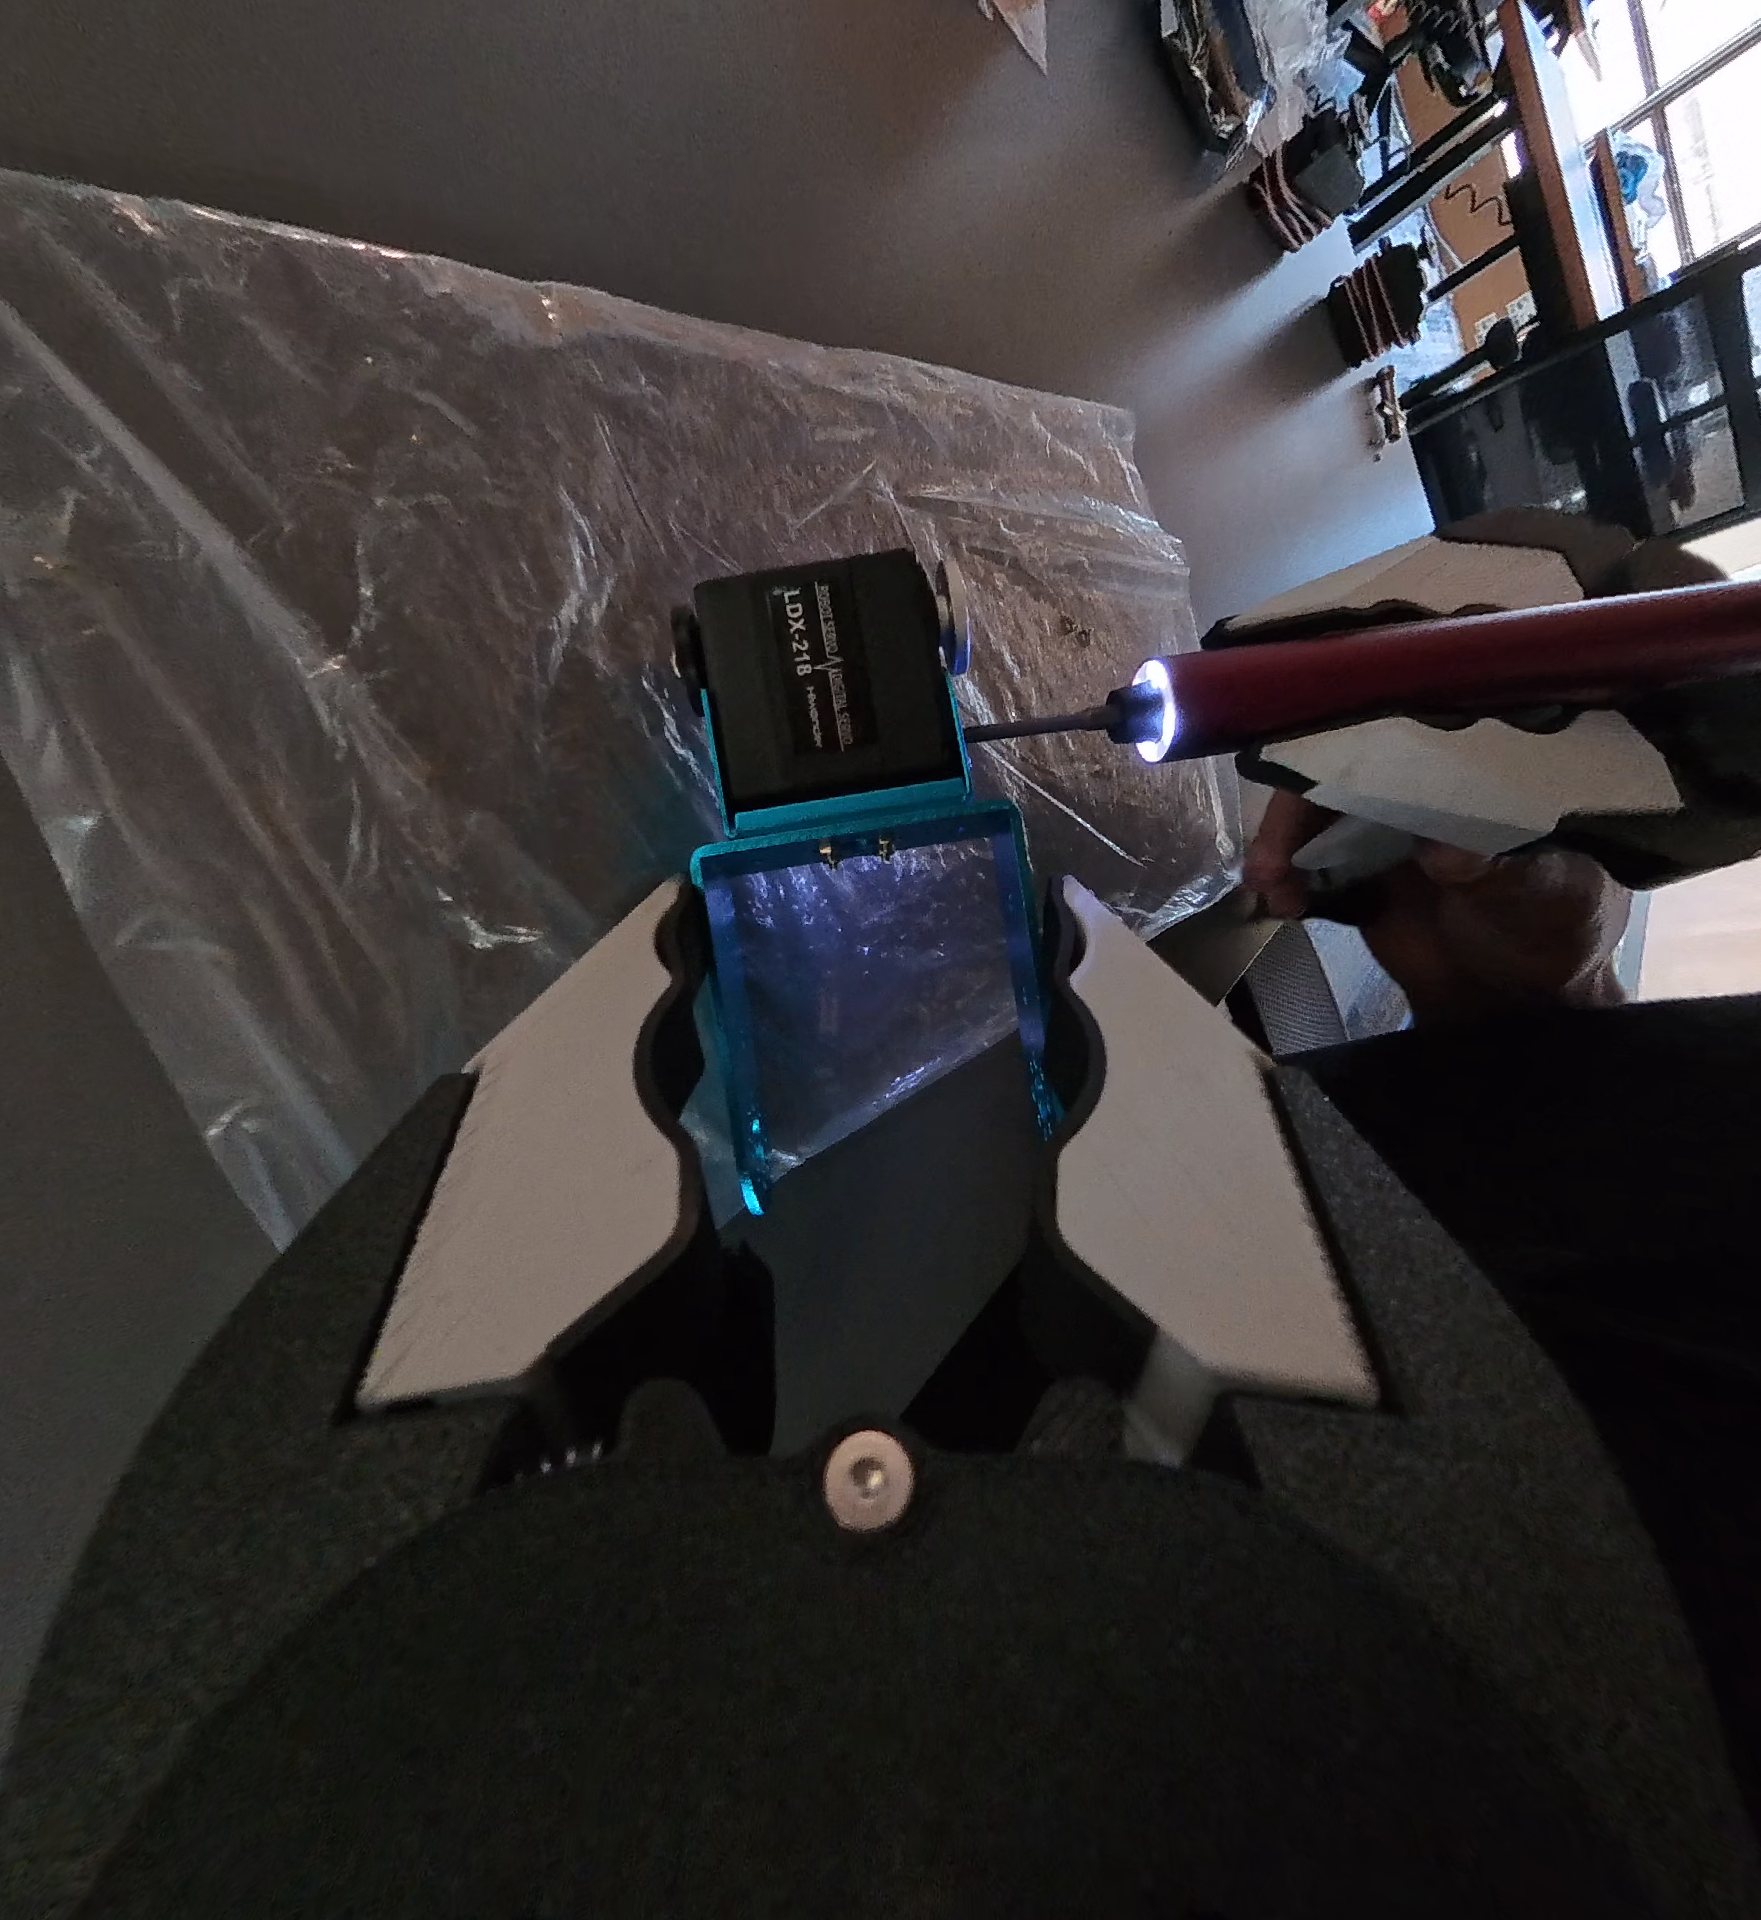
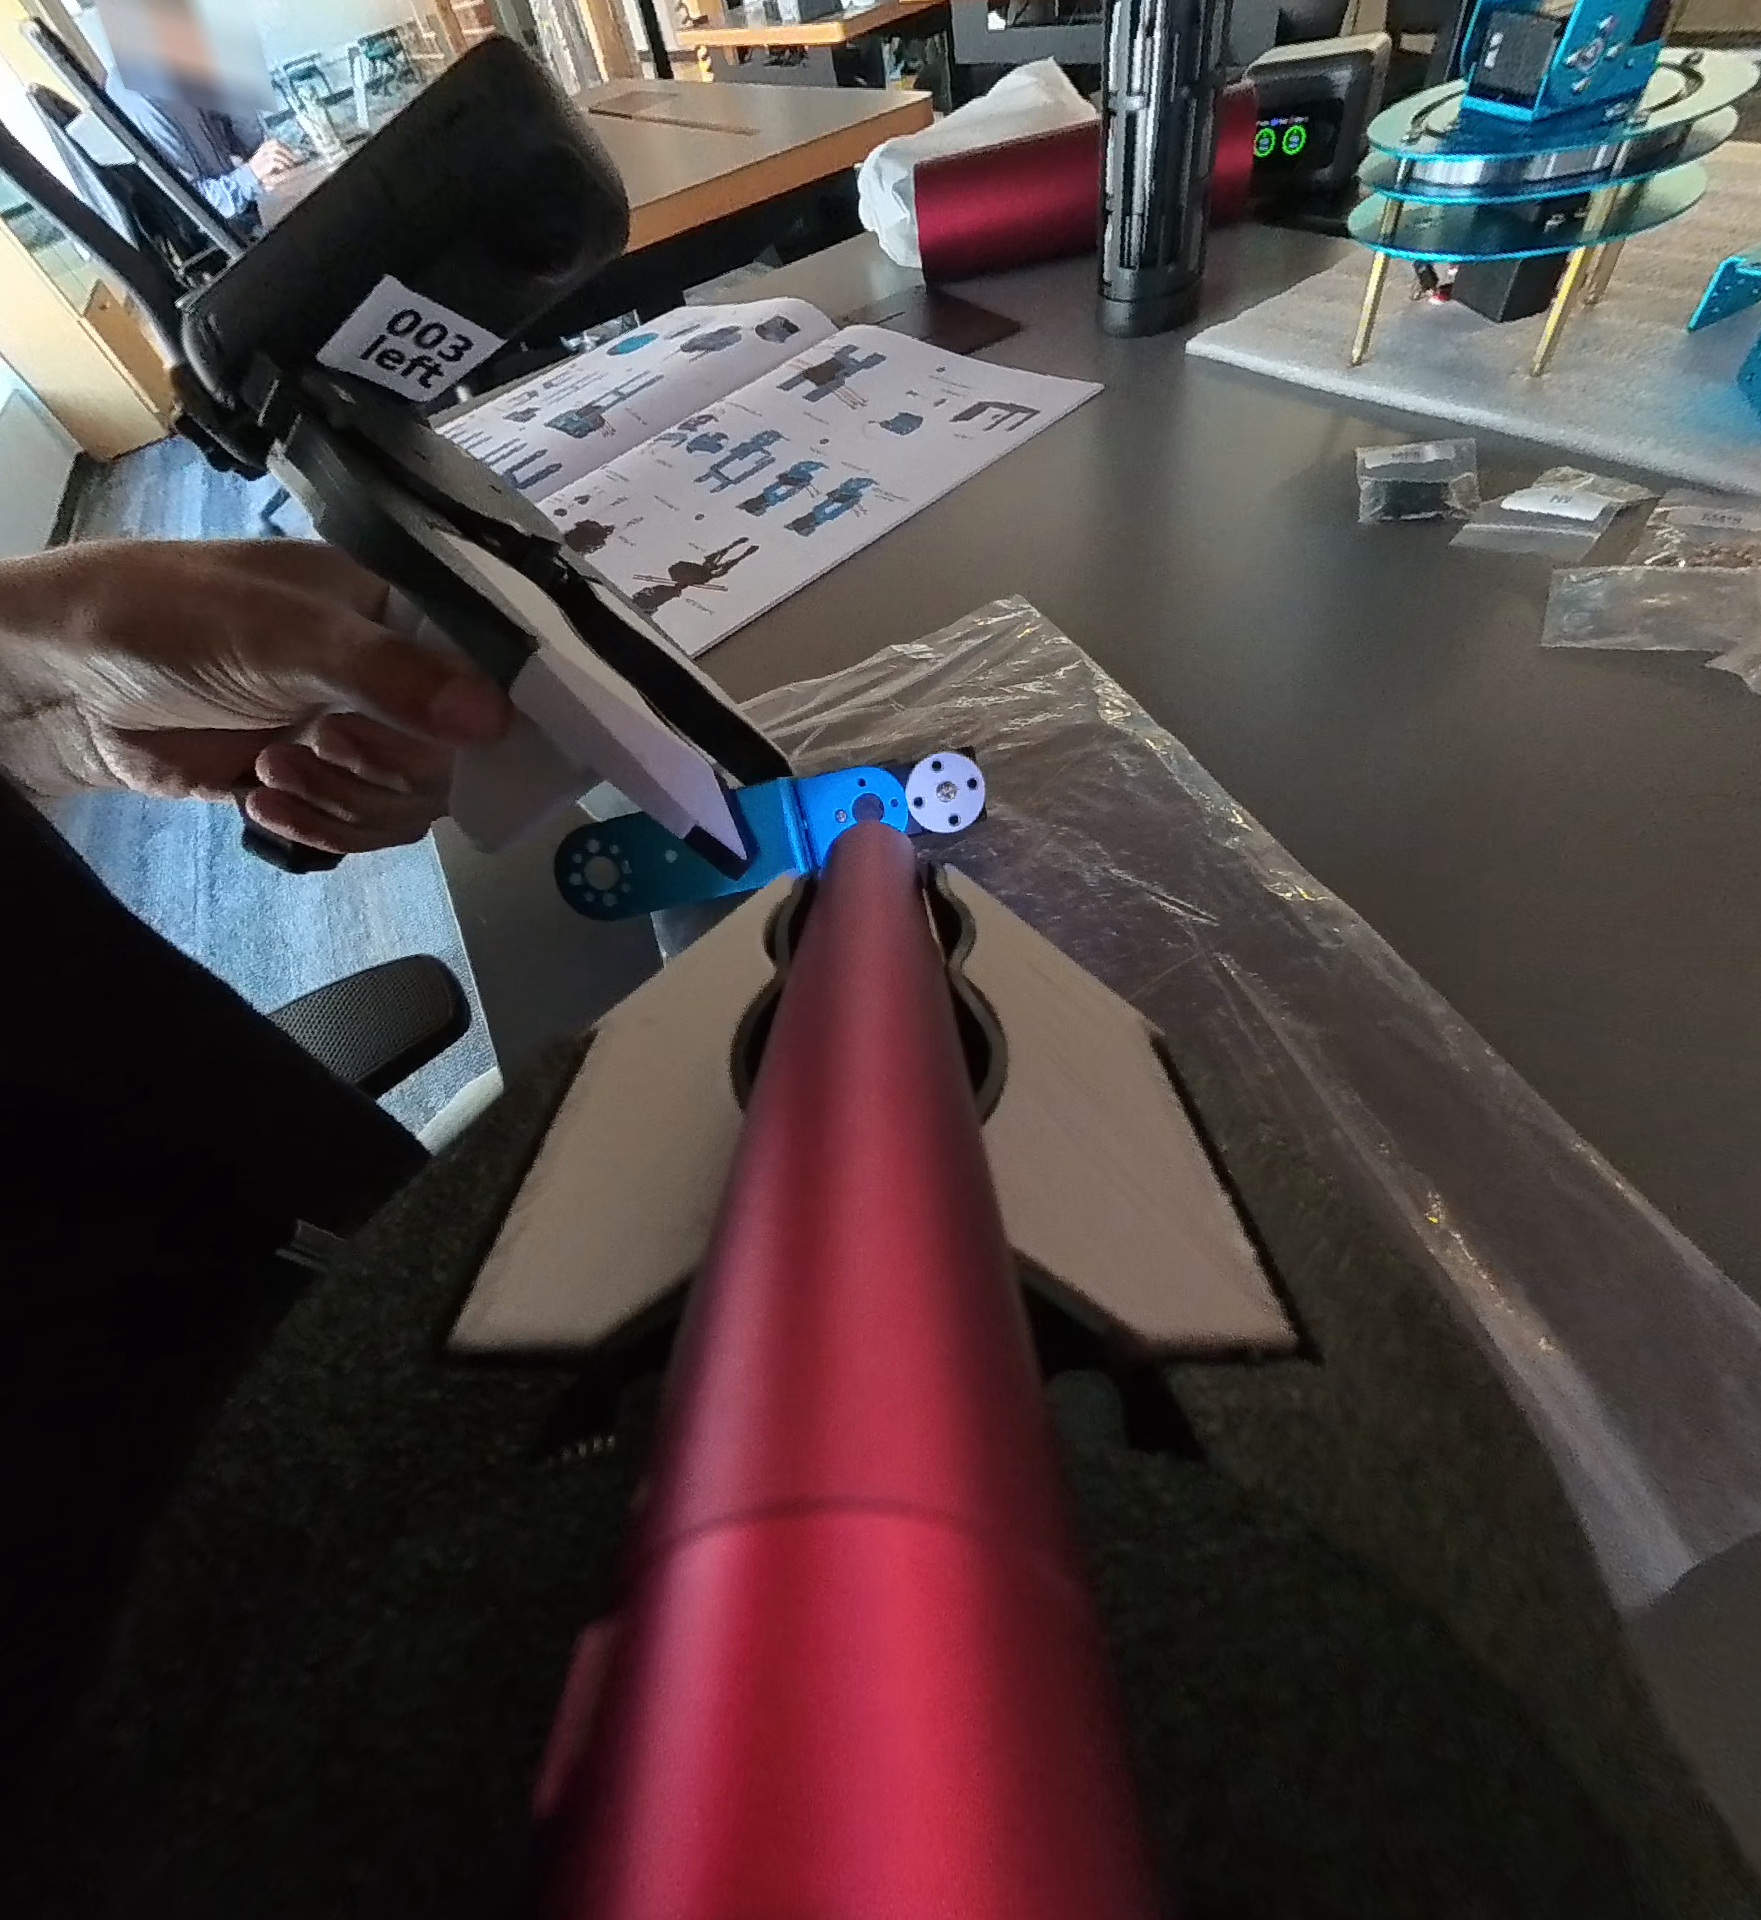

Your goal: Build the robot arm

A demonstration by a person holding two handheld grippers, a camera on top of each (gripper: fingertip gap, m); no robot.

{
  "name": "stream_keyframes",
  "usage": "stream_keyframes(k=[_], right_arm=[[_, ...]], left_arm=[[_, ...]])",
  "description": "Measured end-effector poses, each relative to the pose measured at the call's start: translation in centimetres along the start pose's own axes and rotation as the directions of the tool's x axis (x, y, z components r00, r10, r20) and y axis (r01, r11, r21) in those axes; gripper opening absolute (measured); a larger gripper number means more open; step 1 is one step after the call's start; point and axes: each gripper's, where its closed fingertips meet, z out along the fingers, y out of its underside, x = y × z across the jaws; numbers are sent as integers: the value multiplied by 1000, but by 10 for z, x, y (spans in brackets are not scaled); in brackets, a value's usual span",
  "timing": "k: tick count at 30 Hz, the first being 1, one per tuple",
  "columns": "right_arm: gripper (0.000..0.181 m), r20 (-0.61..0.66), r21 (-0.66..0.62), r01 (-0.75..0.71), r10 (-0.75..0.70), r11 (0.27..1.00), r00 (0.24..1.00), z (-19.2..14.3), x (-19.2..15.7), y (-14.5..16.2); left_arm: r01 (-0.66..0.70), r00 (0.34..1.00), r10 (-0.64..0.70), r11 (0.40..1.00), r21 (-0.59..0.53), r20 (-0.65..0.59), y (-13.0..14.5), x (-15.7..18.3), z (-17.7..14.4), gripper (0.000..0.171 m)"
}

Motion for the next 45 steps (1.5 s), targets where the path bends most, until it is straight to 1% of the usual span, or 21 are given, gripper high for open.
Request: stream_keyframes(k=[3, 8, 11, 14, 18, 23, 26, 32, 35, 36, 38, 40, 43, 45], right_arm=[[22, 14, -13, -55, 55, 998, 998, 0, 1, 0], [22, 10, -32, -82, 82, 996, 997, 0, 1, 3], [22, -3, -57, -41, 41, 998, 999, 1, -1, 5], [22, -11, -35, -44, 43, 998, 999, 1, 0, 4], [22, -12, -10, 21, -21, 1000, 1000, 2, -1, 3], [22, 2, -13, -28, 28, 1000, 1000, 2, 0, 3], [22, -16, -22, 22, -22, 1000, 1000, 2, -2, 3], [22, -16, -26, 70, -71, 997, 997, 3, -1, 3], [22, -4, -12, 40, -40, 999, 999, 2, 0, 3], [22, 1, -17, 57, -57, 998, 998, 2, -1, 4], [22, -16, -43, 118, -118, 992, 993, -3, -1, 6], [22, -11, -54, 85, -86, 995, 996, -11, 0, 9], [23, 2, -66, 79, -79, 995, 997, -31, 2, 17], [22, -3, -58, 48, -48, 997, 999, -42, 3, 22]], left_arm=[[-13, 1000, 13, 1000, -4, 12, 0, 0, 0, 65], [-25, 999, 25, 1000, -9, 22, 1, 0, 1, 65], [-49, 998, 49, 999, -15, 39, -1, -1, 0, 64], [-34, 999, 34, 999, -17, 32, -1, -1, 0, 64], [-20, 1000, 20, 1000, -12, 21, 0, -2, 0, 64], [-19, 1000, 19, 1000, -6, 19, 0, -2, 0, 64], [-11, 1000, 11, 1000, -1, 9, 0, -2, 0, 64], [-8, 1000, 7, 1000, 8, 25, -1, -2, 0, 64], [-10, 1000, 10, 1000, 7, 29, -1, -2, 1, 64], [-14, 999, 14, 1000, 9, 35, -1, -1, 1, 64], [-20, 999, 19, 1000, 3, 33, -1, 1, 3, 64], [-31, 999, 31, 999, -6, 35, 1, 8, 8, 64], [-99, 994, 100, 994, -40, 41, 9, 22, 19, 64], [-147, 988, 149, 988, -53, 49, 14, 31, 27, 64]])
